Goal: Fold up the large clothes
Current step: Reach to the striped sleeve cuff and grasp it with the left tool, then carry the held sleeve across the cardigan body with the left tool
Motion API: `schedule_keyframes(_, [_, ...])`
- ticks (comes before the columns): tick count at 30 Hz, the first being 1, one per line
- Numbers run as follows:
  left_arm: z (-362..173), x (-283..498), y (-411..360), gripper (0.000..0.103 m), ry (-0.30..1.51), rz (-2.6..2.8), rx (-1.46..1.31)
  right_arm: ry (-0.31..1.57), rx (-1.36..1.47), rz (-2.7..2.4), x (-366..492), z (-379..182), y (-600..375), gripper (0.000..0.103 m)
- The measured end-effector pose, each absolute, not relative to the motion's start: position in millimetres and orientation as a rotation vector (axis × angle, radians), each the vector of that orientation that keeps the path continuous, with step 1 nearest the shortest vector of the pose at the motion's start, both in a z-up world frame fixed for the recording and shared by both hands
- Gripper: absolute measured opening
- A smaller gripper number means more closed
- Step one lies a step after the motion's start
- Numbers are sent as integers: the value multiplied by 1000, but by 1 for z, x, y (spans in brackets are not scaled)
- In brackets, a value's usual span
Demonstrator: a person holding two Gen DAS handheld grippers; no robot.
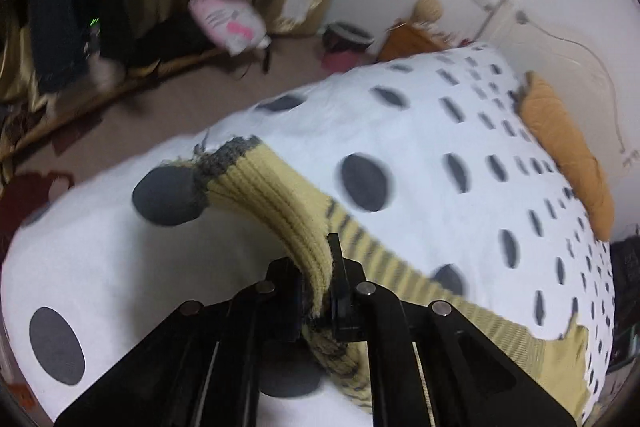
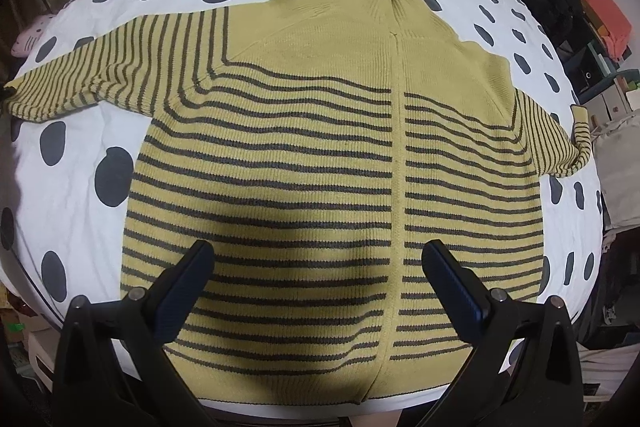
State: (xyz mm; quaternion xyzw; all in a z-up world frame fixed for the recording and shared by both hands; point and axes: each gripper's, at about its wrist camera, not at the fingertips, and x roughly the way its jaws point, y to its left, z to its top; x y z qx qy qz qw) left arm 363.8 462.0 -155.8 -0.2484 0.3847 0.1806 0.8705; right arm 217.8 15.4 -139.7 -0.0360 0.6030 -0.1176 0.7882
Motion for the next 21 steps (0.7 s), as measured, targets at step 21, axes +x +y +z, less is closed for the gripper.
schedule_keyframes(21, [-135,365,-198,8,896,-490,-184,1196,313,-575,113,-116,-244,103])
